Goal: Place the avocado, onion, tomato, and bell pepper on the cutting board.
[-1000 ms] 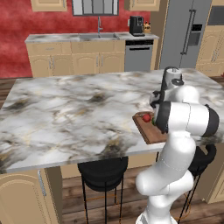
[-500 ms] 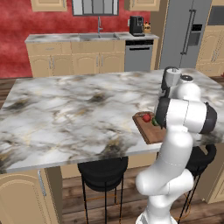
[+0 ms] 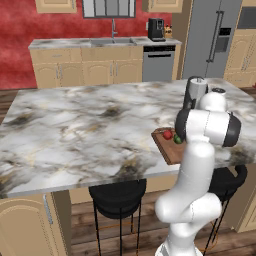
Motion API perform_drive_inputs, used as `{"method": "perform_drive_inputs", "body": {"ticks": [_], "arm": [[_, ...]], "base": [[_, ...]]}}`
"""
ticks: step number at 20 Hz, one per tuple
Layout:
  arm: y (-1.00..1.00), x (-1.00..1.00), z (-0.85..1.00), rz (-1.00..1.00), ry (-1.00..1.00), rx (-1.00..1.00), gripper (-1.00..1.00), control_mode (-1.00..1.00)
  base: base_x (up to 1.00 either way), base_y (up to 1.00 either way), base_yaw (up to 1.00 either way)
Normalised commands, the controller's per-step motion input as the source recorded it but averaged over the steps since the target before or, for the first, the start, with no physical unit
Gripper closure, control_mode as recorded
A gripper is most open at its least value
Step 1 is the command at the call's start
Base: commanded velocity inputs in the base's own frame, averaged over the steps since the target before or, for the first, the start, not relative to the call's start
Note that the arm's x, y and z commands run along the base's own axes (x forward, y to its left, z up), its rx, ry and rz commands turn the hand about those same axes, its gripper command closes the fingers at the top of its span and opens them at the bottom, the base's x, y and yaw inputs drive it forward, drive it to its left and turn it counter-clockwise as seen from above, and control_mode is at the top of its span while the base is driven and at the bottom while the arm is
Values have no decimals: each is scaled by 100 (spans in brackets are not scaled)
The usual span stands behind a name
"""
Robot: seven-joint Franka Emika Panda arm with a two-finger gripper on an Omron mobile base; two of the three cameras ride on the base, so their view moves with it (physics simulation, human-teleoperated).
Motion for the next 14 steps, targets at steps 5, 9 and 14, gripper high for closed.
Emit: {"method": "perform_drive_inputs", "body": {"ticks": [5,9,14], "arm": [[-25,0,-18,0,1,0,-100,-100],[-7,1,-29,0,0,3,-100,-100],[0,13,-28,0,0,5,-100,-100]], "base": [[0,0,0],[0,0,0],[0,0,0]]}}
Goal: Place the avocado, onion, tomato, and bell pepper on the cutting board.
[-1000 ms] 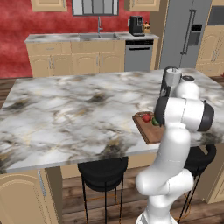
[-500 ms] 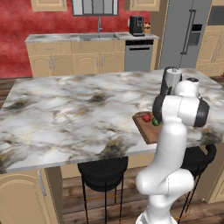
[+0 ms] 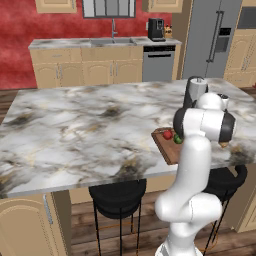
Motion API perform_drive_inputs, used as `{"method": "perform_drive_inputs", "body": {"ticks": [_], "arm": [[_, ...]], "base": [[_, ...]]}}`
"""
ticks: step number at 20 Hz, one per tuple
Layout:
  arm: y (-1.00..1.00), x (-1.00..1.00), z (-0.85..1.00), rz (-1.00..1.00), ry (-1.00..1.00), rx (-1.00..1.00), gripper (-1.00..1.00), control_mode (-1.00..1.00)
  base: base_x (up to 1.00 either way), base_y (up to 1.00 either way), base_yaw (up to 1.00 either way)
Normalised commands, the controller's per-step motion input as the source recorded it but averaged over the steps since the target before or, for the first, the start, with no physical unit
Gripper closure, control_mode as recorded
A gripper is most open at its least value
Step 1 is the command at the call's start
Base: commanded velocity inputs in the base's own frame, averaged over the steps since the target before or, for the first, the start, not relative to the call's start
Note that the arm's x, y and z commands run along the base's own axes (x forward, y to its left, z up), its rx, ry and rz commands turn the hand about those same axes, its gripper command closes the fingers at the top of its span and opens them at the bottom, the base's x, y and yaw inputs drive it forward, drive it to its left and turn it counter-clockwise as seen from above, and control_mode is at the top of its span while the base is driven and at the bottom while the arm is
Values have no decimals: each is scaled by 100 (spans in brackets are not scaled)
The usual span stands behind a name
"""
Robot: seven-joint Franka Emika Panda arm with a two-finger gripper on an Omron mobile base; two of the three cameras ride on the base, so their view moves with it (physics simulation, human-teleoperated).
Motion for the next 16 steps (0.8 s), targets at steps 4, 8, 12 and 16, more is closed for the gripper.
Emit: {"method": "perform_drive_inputs", "body": {"ticks": [4,8,12,16], "arm": [[-1,19,-18,0,0,5,-100,-100],[-15,16,-10,0,0,3,-100,-100],[-24,18,-5,0,0,2,-100,-100],[-19,18,-4,0,0,2,-100,-100]], "base": [[0,0,0],[0,0,0],[0,0,0],[0,0,0]]}}
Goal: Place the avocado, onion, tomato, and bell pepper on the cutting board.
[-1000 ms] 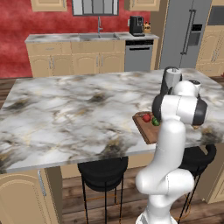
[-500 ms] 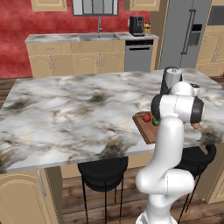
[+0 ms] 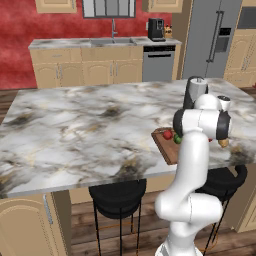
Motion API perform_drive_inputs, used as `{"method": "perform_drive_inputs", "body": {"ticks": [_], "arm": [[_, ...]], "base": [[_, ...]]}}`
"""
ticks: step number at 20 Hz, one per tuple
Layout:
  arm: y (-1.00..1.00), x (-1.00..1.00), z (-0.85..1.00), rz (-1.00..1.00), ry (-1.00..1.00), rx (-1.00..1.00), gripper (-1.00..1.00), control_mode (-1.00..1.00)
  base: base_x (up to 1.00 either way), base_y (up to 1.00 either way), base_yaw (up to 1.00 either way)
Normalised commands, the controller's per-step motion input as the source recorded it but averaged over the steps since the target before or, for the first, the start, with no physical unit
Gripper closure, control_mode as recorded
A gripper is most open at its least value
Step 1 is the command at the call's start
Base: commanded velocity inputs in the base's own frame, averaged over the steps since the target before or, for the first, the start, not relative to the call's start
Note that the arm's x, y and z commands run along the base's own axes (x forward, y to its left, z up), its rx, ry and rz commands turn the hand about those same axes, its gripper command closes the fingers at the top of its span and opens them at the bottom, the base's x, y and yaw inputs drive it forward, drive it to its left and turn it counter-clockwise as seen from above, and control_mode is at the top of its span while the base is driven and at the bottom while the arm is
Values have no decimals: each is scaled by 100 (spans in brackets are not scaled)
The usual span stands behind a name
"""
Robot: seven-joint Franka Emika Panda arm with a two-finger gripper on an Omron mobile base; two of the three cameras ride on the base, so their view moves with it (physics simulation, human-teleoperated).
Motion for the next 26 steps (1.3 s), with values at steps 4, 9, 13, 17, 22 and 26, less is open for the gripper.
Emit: {"method": "perform_drive_inputs", "body": {"ticks": [4,9,13,17,22,26], "arm": [[-2,10,-7,0,0,2,-100,-100],[0,1,-12,0,0,1,-100,-100],[2,-3,-20,0,0,0,-100,-100],[14,-1,-20,0,0,0,-100,-100],[18,0,-25,0,0,-1,-100,-100],[14,0,-21,0,0,-1,100,-100]], "base": [[0,0,0],[0,0,0],[0,0,0],[0,0,0],[0,0,0],[0,0,0]]}}
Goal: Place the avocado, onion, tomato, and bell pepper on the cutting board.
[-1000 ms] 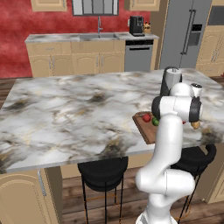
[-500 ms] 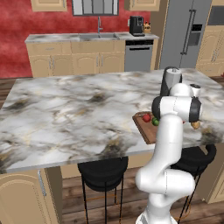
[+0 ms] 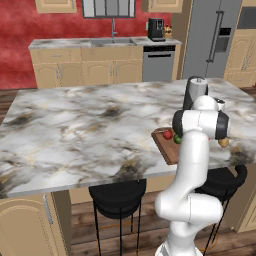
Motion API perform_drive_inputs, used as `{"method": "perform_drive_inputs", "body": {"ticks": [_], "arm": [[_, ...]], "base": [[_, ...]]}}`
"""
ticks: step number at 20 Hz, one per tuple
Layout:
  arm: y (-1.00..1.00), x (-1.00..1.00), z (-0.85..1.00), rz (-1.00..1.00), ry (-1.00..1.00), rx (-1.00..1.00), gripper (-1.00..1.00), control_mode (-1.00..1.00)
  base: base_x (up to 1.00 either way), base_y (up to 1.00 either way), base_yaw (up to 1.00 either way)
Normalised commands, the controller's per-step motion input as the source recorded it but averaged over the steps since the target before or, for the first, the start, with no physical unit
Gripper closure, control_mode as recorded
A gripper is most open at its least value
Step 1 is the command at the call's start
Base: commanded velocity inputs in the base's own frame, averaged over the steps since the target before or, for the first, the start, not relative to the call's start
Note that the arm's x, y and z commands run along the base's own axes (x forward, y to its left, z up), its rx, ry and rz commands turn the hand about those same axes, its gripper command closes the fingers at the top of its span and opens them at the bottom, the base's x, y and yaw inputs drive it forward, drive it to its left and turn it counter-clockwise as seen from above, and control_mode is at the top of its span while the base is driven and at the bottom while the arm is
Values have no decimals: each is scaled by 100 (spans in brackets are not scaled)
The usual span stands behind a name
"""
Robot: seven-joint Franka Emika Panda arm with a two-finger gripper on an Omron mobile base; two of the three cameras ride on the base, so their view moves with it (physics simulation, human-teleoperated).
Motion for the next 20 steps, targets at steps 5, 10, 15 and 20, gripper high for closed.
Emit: {"method": "perform_drive_inputs", "body": {"ticks": [5,10,15,20], "arm": [[2,2,-1,0,0,0,100,-100],[0,-1,23,0,0,1,100,-100],[0,-19,53,0,0,0,100,-100],[13,-34,40,0,2,0,100,-100]], "base": [[0,0,0],[0,0,0],[0,0,0],[0,0,0]]}}
